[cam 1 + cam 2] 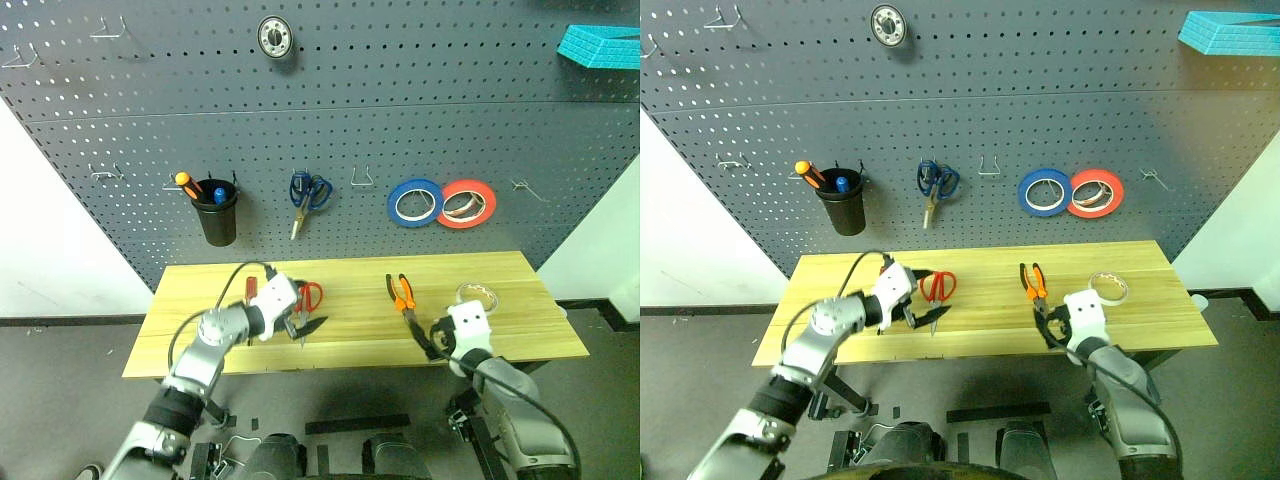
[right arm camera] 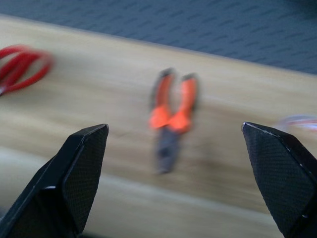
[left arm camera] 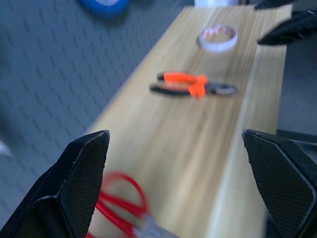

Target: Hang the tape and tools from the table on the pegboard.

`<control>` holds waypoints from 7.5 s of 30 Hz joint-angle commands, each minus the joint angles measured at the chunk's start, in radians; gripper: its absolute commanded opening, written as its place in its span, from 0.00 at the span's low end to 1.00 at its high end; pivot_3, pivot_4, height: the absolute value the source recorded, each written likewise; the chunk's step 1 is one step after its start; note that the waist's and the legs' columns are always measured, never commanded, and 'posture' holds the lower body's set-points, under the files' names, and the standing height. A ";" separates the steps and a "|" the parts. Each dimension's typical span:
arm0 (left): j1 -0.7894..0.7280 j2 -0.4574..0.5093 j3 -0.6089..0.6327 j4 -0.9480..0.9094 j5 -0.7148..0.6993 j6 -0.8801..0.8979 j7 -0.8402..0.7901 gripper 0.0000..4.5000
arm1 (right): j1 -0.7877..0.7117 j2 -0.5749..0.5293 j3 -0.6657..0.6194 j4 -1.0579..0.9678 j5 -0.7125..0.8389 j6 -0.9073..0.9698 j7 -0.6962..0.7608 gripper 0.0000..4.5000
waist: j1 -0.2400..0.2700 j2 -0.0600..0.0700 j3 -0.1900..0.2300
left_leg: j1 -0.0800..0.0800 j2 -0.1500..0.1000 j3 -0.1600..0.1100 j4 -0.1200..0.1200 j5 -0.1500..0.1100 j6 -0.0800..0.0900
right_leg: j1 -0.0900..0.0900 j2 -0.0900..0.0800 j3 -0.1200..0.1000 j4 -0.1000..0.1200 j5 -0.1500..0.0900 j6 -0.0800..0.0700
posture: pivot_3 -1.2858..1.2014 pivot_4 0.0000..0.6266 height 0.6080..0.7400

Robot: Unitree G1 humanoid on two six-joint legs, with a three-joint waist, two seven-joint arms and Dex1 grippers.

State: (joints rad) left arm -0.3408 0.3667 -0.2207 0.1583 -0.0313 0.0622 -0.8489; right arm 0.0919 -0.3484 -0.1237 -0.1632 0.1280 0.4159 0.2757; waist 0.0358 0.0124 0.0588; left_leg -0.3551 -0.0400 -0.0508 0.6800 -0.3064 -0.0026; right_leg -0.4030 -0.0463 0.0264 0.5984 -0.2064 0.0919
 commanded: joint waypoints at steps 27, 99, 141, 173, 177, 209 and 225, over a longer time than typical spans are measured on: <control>-0.082 0.104 0.000 -0.305 -0.057 0.441 -0.022 1.00 | -0.561 -0.229 0.018 0.479 -0.088 0.027 0.061 1.00 | -0.033 -0.017 0.193 | -0.021 -0.004 -0.002 0.000 -0.003 0.005 | -0.026 -0.011 -0.001 0.013 -0.003 -0.003 | 0.54 0.52 1.00; -0.100 0.266 0.014 -0.554 -0.205 0.649 0.007 1.00 | -0.786 -0.261 0.043 1.228 -0.136 -0.153 0.339 0.00 | -0.041 -0.031 0.301 | -0.052 -0.007 -0.004 0.003 0.000 0.000 | -0.056 -0.016 -0.005 0.018 -0.001 -0.001 | 0.57 0.65 1.00; -0.170 0.081 0.090 -0.396 -0.267 0.258 -0.019 1.00 | -0.518 -0.399 -0.424 0.328 0.186 -0.308 0.128 0.00 | -0.027 -0.027 0.301 | -0.054 -0.011 -0.004 0.003 0.007 -0.010 | -0.061 -0.017 -0.007 0.022 0.000 0.000 | 0.55 0.51 1.00; -0.207 0.103 0.123 -0.477 -0.307 0.299 0.000 1.00 | -0.997 -0.376 -0.234 1.227 0.096 -0.731 0.282 0.00 | -0.024 -0.028 0.301 | -0.053 -0.012 -0.003 0.006 0.008 -0.012 | -0.061 -0.017 -0.006 0.031 0.000 0.000 | 0.57 0.49 1.00; -0.201 0.109 0.125 -0.484 -0.309 0.302 0.008 1.00 | -1.013 -0.381 -0.228 1.268 0.089 -0.703 0.295 0.14 | -0.025 -0.028 0.301 | -0.053 -0.012 -0.003 0.006 0.008 -0.012 | -0.061 -0.017 -0.006 0.031 0.000 0.000 | 0.57 0.50 1.00; -0.079 0.134 0.119 -0.493 -0.294 0.224 0.008 1.00 | -0.185 -0.348 -0.356 -0.072 0.350 -0.147 0.209 0.71 | -0.023 -0.027 0.296 | -0.051 -0.012 -0.004 0.008 0.008 -0.011 | -0.061 -0.017 -0.005 0.034 0.000 -0.001 | 0.55 0.48 1.00; -0.056 0.162 0.095 -0.496 -0.283 0.245 -0.018 1.00 | -0.087 -0.339 -0.270 -0.333 0.387 0.157 0.113 0.71 | -0.024 -0.027 0.296 | -0.052 -0.012 -0.006 0.016 0.007 -0.008 | -0.059 -0.017 -0.007 0.038 0.001 -0.001 | 0.54 0.48 1.00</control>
State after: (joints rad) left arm -0.4130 0.5072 -0.1155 -0.2977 -0.3141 0.3026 -0.8472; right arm -0.0152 -0.6859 -0.4303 -0.4315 0.5214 0.5125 0.4127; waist 0.0120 -0.0143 0.3546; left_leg -0.4067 -0.0520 -0.0568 0.6962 -0.2997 -0.0107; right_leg -0.4617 -0.0634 0.0197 0.6361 -0.2058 0.0909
